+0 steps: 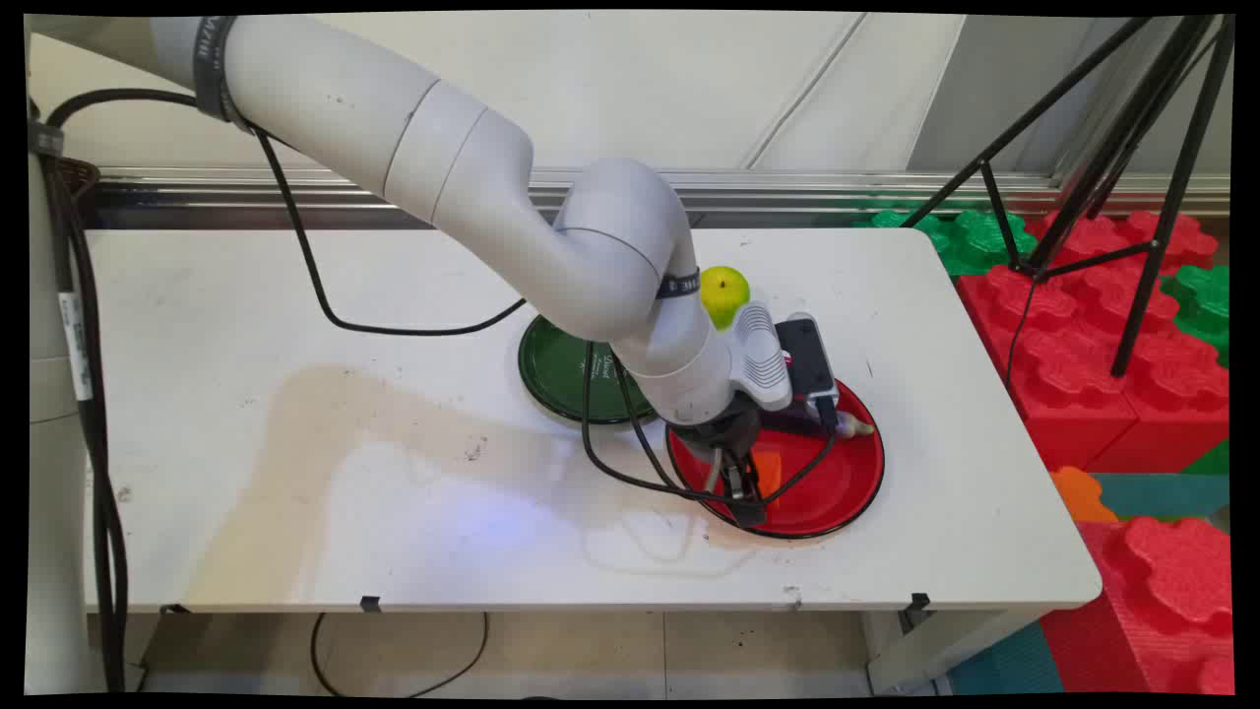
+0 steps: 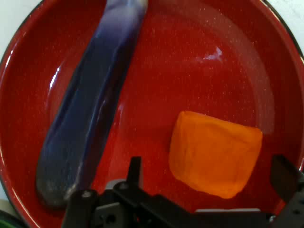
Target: Pick up the eggplant from the red plate
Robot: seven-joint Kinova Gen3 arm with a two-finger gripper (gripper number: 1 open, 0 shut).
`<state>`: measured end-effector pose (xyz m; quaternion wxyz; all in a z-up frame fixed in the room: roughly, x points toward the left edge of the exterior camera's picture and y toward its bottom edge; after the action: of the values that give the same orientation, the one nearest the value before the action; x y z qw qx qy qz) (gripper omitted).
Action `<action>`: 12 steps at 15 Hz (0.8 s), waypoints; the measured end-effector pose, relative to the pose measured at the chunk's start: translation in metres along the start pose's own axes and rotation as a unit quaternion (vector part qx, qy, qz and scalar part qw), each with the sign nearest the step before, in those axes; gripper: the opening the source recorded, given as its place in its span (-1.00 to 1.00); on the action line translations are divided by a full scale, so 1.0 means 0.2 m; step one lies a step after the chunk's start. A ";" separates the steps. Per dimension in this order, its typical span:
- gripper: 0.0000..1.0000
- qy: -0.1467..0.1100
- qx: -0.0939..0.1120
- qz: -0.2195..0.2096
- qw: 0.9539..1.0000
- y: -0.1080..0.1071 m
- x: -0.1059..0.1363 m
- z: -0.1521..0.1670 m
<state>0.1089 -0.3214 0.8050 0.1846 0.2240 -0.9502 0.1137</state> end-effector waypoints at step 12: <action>1.00 0.045 0.014 -0.001 0.999 -0.04 -0.06 -0.17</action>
<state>0.1323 -0.3130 0.8314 0.2239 0.2217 -0.9391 0.1367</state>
